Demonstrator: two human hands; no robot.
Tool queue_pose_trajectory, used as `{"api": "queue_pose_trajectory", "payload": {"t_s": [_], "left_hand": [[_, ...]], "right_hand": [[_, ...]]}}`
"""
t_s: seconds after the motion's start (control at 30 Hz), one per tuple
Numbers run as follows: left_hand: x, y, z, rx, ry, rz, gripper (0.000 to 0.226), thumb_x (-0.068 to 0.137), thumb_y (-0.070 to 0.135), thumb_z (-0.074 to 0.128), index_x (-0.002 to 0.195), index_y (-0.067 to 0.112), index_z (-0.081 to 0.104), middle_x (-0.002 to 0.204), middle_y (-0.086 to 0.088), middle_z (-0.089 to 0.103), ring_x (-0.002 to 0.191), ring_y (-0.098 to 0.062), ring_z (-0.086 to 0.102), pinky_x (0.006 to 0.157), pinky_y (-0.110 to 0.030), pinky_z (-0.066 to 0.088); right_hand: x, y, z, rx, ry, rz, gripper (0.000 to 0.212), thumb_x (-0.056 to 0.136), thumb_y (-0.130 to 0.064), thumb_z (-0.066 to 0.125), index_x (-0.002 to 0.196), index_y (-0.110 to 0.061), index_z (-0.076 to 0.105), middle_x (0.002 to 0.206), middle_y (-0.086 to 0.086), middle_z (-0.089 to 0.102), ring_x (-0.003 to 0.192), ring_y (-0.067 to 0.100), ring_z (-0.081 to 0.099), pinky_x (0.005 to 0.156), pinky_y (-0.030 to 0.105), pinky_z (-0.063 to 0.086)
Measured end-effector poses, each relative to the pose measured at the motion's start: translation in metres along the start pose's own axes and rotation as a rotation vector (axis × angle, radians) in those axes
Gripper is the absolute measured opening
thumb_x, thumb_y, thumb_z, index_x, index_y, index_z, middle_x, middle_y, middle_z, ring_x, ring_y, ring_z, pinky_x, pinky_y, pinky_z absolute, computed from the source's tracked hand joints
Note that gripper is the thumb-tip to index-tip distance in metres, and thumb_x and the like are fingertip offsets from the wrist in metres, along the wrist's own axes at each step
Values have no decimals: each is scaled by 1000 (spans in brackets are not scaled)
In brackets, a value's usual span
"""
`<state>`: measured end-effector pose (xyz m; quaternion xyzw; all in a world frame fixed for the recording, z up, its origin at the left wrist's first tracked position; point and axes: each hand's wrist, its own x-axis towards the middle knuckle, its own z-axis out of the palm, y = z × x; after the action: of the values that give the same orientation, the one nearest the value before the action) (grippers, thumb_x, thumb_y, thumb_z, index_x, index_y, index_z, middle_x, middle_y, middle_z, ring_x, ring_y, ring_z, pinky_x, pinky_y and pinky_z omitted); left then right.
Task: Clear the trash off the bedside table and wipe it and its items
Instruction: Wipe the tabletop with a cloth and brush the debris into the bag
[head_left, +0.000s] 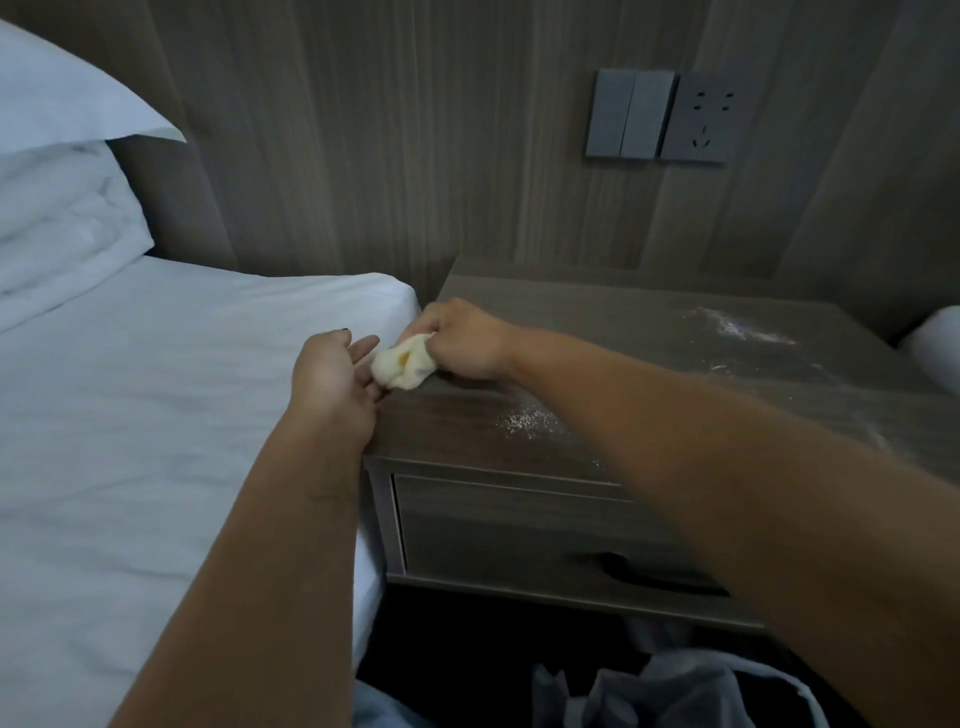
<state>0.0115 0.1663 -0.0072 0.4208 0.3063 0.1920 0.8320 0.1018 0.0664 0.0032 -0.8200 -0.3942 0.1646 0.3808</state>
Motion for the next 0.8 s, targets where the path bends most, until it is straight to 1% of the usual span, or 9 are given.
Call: {"api": "queue_pose_trajectory", "payload": {"t_s": [0.07,0.13,0.2,0.27,0.33,0.4,0.57,0.7,0.8], "left_hand": [[2,-1,1,28,10,3,28,103,19,34,82,8,50,78,-7,65,74,-24,63,83,-39,53],[5,-3,1,50,-8,6,26,103,18,32,93,5,51,97,-10,67,83,-25,66,100,-42,48],[5,-4,1,64,-27,26,29,103,16,31,127,5,44,129,-11,57,96,-25,65,97,-40,50],[4,-6,1,75,-18,27,39,103,17,32,141,8,35,138,-11,52,105,-26,64,93,-37,52],[4,-4,1,93,7,0,30,102,21,35,127,9,45,123,-12,58,101,-27,64,98,-40,49],[5,2,2,82,35,-51,22,101,28,41,106,9,51,99,-12,59,89,-25,62,88,-40,50],[5,12,0,134,33,-46,34,99,39,42,115,13,58,108,-10,66,84,-22,65,67,-32,47],[-2,5,10,320,-32,9,39,100,42,39,115,13,60,111,-12,67,85,-19,64,80,-31,47],[-6,2,23,569,-20,132,47,100,49,37,118,13,61,120,-8,65,105,-23,61,93,-33,47]], "right_hand": [[-12,5,-3,14,-20,-16,30,77,2,60,75,-26,71,85,-8,60,84,9,56,71,21,47],[-28,13,-12,42,-90,-22,42,72,10,52,66,-28,68,82,-8,60,78,7,55,69,20,43],[-42,17,-22,23,-158,-11,49,72,18,43,64,-25,66,80,-3,60,73,9,54,67,24,42],[-47,14,-32,-25,-190,16,50,73,20,40,64,-22,67,85,8,63,74,15,54,67,28,42],[-41,3,-35,-41,-175,20,45,75,18,47,66,-20,69,88,17,65,78,19,55,69,32,44],[-34,-13,-20,-5,-160,1,34,77,15,54,77,-13,74,85,11,65,78,17,56,69,30,45],[-36,-18,17,-25,-157,-107,47,75,22,37,98,2,72,102,18,66,102,30,61,94,38,50],[-63,0,-6,-62,-230,-149,51,69,24,39,91,-9,71,91,12,61,90,24,57,91,41,50],[-81,5,-18,-75,-238,-159,52,64,25,37,81,-10,72,87,11,61,86,27,58,85,42,50]]}}
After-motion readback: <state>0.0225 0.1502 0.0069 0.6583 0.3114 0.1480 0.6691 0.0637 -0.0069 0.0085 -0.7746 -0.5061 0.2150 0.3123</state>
